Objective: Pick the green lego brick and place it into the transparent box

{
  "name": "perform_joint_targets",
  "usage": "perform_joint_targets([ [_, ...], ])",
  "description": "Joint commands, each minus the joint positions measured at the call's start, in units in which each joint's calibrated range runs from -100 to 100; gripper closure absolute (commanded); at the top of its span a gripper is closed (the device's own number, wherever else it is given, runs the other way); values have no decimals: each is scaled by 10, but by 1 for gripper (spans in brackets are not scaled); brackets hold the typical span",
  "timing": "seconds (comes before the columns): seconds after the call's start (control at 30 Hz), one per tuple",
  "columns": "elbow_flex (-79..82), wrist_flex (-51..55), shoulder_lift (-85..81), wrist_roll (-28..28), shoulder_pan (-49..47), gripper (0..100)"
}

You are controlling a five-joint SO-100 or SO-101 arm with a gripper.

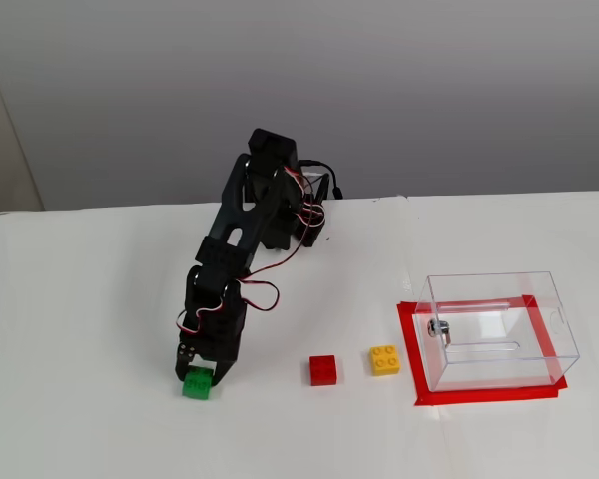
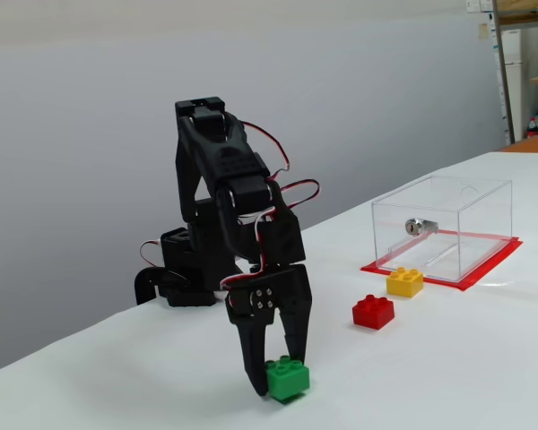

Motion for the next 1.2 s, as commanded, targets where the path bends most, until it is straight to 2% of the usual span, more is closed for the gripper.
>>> perform_joint_targets([
  [0.0, -43, 27, -63, -11, 0, 91],
  [0.37, -201, 168, -129, -44, -31, 91],
  [0.63, -293, 234, -165, -53, -64, 91],
  [0.87, -318, 247, -197, -54, -101, 91],
  [1.17, -319, 240, -219, -54, -215, 90],
])
